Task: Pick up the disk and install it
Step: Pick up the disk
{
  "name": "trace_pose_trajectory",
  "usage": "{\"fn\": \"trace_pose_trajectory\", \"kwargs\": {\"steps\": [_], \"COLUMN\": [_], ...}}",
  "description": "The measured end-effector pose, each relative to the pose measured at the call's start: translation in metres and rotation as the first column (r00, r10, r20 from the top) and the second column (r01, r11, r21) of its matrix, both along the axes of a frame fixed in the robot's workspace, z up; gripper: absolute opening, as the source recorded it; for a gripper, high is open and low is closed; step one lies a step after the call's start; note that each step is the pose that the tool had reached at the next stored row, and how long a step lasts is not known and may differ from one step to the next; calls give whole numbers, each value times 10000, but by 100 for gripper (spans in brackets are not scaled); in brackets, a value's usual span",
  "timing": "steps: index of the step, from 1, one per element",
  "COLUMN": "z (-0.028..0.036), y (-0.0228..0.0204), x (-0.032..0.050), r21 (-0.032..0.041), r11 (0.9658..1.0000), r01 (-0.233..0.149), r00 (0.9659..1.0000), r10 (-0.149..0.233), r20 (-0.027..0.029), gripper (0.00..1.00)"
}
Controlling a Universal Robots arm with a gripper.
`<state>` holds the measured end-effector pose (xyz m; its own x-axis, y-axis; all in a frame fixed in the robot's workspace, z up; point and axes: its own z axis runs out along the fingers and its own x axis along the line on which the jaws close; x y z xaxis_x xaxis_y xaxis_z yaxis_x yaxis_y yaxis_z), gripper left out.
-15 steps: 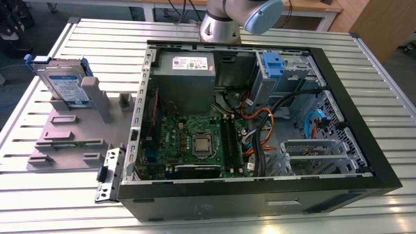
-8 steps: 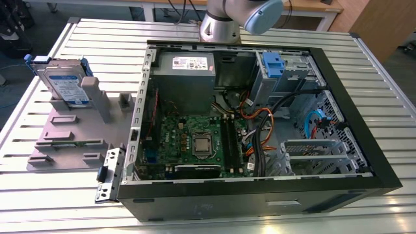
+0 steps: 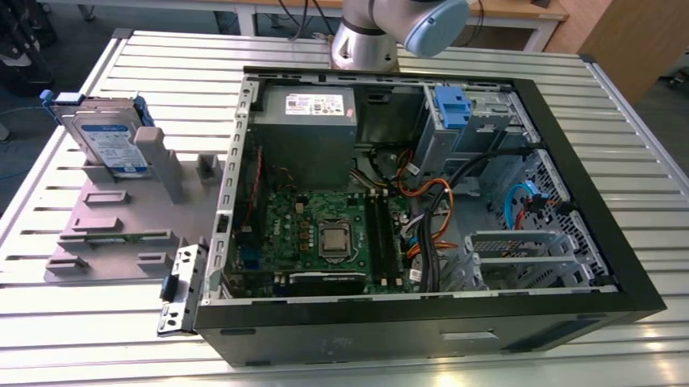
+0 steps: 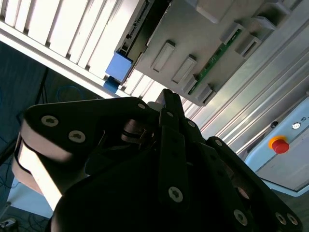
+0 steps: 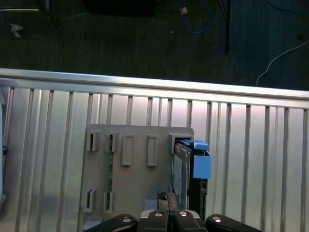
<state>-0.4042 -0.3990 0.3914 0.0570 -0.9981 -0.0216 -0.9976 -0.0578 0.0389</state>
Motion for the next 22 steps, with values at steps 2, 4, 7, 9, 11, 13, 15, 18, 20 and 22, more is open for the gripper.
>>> {"fn": "trace_pose_trajectory", "kwargs": {"steps": [2, 4, 7, 9, 11, 13, 15, 18, 20, 22], "z": [0, 0, 0, 0, 0, 0, 0, 0, 0, 0], "y": [0, -1, -1, -1, -1, -1, -1, -1, -1, -1], "x": [0, 1, 1, 1, 1, 1, 1, 1, 1, 1], "r21": [0, 0, 0, 0, 0, 0, 0, 0, 0, 0], "r11": [10000, 10000, 10000, 9999, 9999, 9999, 9998, 9997, 9997, 9996], "r01": [-28, -54, -92, -119, -144, -170, -194, -233, -258, -284], "r00": [10000, 10000, 10000, 9999, 9999, 9999, 9998, 9997, 9997, 9996], "r10": [28, 54, 92, 119, 144, 170, 194, 233, 258, 284], "r20": [0, 0, 0, 0, 0, 0, 0, 0, 0, 0], "gripper": [11, 11, 11, 11, 11, 11, 11, 11, 11, 11]}}
